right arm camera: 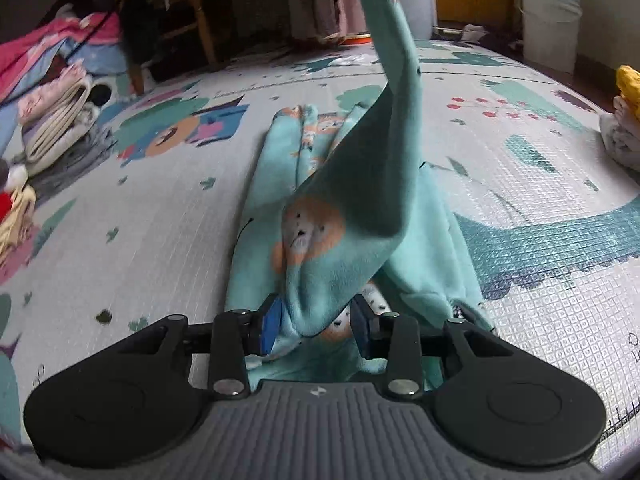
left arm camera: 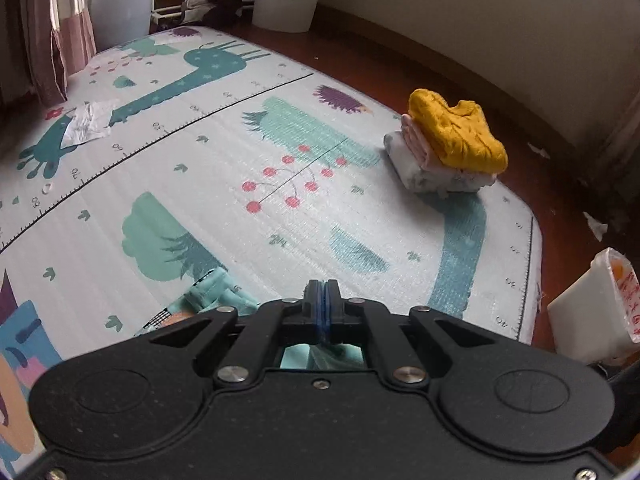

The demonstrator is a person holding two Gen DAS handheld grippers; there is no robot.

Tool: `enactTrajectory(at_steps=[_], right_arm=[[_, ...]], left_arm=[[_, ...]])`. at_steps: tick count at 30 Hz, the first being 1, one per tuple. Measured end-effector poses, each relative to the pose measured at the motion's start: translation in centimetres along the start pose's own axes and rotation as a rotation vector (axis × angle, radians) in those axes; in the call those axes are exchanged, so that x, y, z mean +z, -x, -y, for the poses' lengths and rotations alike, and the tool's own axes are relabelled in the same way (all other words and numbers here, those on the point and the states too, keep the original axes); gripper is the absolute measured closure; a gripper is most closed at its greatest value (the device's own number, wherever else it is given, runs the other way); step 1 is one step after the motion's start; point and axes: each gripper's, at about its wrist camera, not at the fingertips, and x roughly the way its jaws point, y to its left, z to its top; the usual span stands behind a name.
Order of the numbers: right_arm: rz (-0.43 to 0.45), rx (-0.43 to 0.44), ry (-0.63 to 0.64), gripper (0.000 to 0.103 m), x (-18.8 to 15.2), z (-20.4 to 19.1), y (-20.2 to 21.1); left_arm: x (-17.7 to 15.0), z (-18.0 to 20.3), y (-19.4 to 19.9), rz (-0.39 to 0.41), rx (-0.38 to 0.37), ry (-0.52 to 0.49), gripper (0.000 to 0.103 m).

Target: Fold clothes

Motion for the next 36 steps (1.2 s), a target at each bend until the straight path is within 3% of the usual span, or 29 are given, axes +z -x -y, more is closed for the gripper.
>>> enactTrajectory(at_steps=[8,17,25,28,32,36], right_arm=[[-0.043,-0.019,0.081,0.073,-0.3,-0.8,-1.0],[-0.061,-0.056,0.228,0.074,-0.8,-2.4,-0.9],[-0.03,-0.037,0.129,0.073,0.0,-1.6,-0.6],[-0.07,-0.029,0.151,0.077,0.0,-1.7,-1.2],[-0.077,-0.051,0.234,0.077,-0.5,-2.6,-1.3],[-0.062,-0.083,0.343,0.077,-1.1,-3.9,-1.1]], left_arm=[[-1.5,-4.2,0.4,-0.065,0.056,0.019,0.103],[-4.2,-9.6,-2.1,-0.185,0.08,0.007,0.103],[-2.9,-8.3,1.3,-0.096,-0.004,0.002,0.103],[-2.2,-7.5,2.8,-0.06,-0.02,-0.03,0.103],[-2.9,-9.4,2.6,-0.086,0.056,-0.032,0.103],[-4.3,-11.3,0.1,-0.177,0.199,-0.078,0.103]])
